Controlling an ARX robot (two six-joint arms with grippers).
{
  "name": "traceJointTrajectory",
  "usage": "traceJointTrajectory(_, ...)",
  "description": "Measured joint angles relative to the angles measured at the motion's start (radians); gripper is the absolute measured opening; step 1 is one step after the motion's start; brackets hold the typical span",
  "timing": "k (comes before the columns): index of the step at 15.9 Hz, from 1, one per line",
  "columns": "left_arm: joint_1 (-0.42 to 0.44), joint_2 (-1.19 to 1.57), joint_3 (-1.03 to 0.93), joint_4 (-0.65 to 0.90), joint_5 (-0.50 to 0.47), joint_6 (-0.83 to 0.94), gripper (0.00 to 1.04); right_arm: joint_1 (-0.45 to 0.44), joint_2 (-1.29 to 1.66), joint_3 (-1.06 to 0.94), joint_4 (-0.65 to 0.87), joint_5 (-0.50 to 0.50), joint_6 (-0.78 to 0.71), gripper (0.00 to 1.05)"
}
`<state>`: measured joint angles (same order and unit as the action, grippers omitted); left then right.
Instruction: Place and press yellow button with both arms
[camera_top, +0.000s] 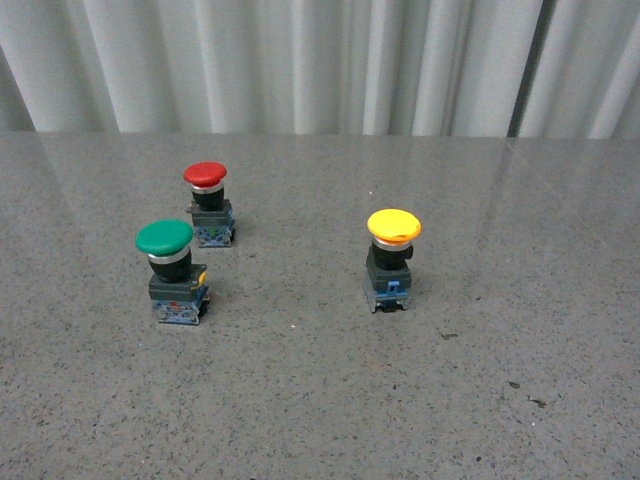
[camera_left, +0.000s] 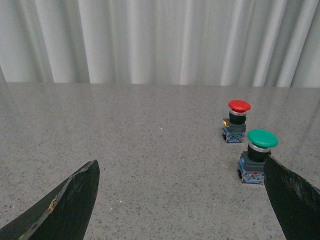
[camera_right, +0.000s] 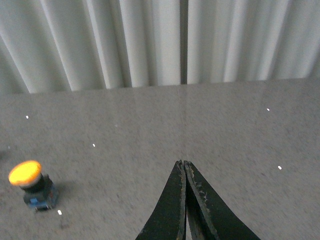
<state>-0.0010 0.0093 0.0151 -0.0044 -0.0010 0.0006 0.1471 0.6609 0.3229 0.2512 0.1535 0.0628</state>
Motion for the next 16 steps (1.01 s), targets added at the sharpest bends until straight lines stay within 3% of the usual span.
traceJointTrajectory(1,0.000,0.000,0.000,0.000,0.002,0.000,0.98,-0.103,-0.135,-0.064,-0.079,-0.095,-0.022,0.02)
traceJointTrajectory(3,0.000,0.000,0.000,0.000,0.001,0.000,0.98,-0.152,-0.445,-0.150,-0.285,-0.152,-0.041,0.02)
traceJointTrajectory(16,0.000,0.000,0.000,0.000,0.001,0.000,0.98,-0.147,-0.618,-0.274,-0.258,-0.154,-0.054,0.02)
